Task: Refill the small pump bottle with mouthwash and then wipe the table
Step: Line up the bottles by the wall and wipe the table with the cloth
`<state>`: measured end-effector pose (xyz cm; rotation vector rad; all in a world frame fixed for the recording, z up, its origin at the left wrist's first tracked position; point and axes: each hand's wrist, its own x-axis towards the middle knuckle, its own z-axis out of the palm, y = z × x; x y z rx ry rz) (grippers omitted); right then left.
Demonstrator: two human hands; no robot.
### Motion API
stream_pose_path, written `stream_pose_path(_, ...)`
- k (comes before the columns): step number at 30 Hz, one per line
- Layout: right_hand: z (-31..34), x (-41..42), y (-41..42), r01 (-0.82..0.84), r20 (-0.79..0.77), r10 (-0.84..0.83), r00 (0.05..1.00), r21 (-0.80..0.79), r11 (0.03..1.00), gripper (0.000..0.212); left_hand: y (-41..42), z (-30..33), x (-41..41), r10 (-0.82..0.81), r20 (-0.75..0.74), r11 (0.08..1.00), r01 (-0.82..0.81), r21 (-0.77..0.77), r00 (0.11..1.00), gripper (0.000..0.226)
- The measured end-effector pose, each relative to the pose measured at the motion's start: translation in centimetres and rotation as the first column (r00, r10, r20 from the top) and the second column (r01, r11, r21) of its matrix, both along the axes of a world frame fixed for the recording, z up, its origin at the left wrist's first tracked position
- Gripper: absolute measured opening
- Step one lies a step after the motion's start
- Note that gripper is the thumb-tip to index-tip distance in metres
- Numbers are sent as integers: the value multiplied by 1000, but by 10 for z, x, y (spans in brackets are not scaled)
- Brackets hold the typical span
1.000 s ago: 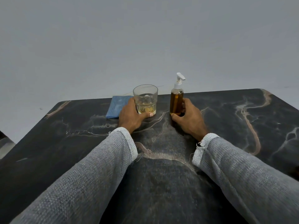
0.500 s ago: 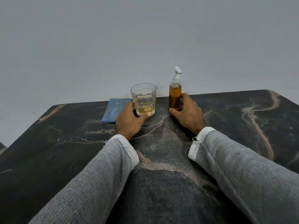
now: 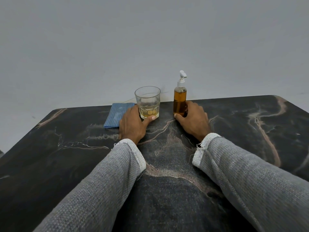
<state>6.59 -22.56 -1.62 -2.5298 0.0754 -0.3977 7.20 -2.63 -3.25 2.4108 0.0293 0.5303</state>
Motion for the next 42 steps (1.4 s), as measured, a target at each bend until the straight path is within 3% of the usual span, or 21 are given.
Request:
stream_pose_path(15,3,0,3,31,-15,-32,999,-6,999,54,-1,1,-1,28,-40,997,-31,-66,999,71)
stream_pose_path(22,3,1,2,68,-12,-67,998,57,996,48,-1,0,0,42,-31,998,-43,-36,999,66)
stream_pose_path(42,3,2,1,69,-29,-68,997,19,997,46,-1,1,1,54,-52,998,-53,21,997,58)
